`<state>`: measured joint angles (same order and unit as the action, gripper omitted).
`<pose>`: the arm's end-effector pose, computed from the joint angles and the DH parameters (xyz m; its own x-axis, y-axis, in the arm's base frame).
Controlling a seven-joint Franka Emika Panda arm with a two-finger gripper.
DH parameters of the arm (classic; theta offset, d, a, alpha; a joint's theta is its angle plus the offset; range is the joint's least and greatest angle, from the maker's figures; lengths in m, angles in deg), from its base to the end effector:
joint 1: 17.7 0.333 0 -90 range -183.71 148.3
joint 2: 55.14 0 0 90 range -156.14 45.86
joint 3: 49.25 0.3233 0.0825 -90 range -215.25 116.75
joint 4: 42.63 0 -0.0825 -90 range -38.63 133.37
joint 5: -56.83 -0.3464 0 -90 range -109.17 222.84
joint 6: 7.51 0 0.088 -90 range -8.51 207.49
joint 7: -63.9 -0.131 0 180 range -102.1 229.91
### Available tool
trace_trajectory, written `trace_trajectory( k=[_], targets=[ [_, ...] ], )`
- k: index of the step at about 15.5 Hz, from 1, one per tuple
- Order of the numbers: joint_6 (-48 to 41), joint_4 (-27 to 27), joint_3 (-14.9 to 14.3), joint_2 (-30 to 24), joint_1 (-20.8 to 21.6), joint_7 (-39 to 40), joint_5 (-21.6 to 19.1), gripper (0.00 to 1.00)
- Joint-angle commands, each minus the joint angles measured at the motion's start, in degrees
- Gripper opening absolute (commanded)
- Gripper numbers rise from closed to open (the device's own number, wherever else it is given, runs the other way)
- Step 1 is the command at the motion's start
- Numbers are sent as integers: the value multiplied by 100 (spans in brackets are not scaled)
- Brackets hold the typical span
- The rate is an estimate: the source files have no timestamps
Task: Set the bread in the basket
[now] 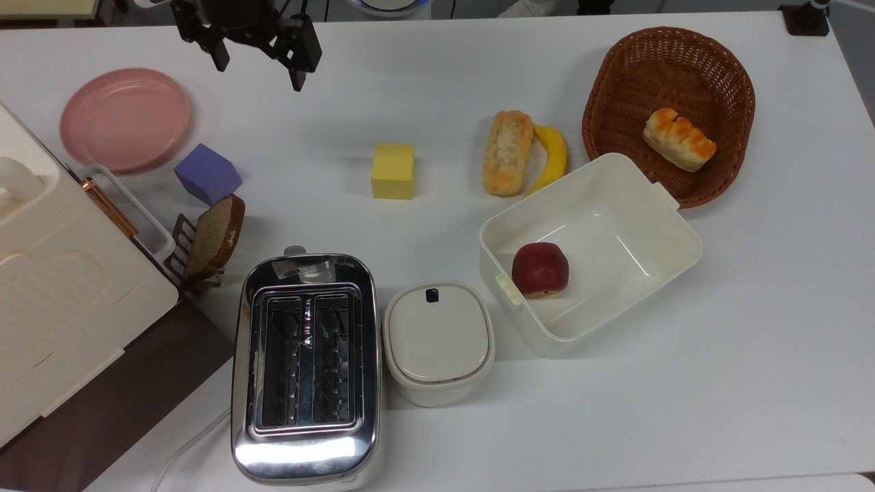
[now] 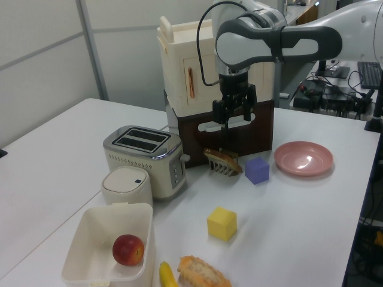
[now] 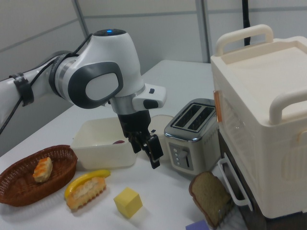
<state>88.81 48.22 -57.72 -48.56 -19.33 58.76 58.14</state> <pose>0.5499 -0.0965 0.5498 0.9656 -0.2597 -0.0146 -0.2589 -0.9650 0.0410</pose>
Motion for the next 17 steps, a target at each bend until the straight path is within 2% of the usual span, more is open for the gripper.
trace_trajectory(
  k=[1,17],
  targets=[
    [-184,12,21,-148,-39,93,63,100],
    [-342,12,39,-227,-4,101,45,100]
  ],
)
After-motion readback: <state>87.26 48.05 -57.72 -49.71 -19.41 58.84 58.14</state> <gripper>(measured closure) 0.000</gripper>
